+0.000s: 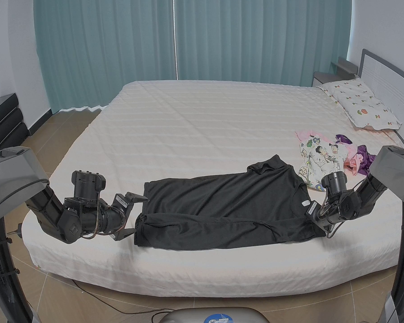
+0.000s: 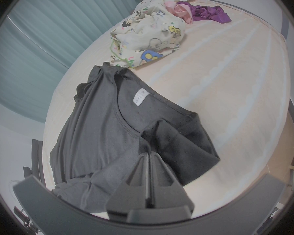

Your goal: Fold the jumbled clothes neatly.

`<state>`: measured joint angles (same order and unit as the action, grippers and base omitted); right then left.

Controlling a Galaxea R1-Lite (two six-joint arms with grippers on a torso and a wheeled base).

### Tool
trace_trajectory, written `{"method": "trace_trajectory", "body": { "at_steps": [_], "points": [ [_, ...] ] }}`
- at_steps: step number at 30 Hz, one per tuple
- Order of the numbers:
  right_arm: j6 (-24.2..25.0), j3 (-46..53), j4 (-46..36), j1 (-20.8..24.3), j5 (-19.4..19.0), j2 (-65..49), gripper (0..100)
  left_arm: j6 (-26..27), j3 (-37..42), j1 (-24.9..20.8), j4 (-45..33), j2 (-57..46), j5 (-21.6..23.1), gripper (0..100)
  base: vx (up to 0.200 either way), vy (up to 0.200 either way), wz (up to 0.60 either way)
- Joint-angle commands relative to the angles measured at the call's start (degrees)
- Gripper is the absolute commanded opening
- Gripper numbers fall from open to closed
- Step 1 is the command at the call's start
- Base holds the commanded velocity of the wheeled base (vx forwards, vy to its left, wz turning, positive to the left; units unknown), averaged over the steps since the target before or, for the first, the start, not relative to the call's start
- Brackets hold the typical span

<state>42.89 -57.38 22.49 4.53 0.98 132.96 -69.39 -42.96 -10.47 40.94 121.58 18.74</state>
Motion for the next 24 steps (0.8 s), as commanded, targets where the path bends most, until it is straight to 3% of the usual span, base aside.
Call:
{"method": "trace_trajectory", "body": {
  "at_steps": [1,15,16,24],
  "points": [
    [-0.26,2.71,0.10,-0.23,0.08,-2.88,0,-0.04,-0.02,0.01,0.02,0.06,-0.02,100,0.000,0.000,0.00],
    [-1.58,5.00,0.45,-1.99,0.08,-4.29,0,0.04,-0.11,-0.08,0.02,0.24,-0.02,100,0.000,0.000,0.00],
    [-1.58,5.00,1.06,-1.99,0.08,-4.20,100,0.04,-0.11,-0.08,0.02,0.33,-0.10,100,0.000,0.000,0.00],
    [-0.96,7.02,7.39,-2.78,-0.36,-4.82,100,0.13,-0.37,-0.43,0.02,0.42,-0.10,100,0.000,0.000,0.00]
  ]
}}
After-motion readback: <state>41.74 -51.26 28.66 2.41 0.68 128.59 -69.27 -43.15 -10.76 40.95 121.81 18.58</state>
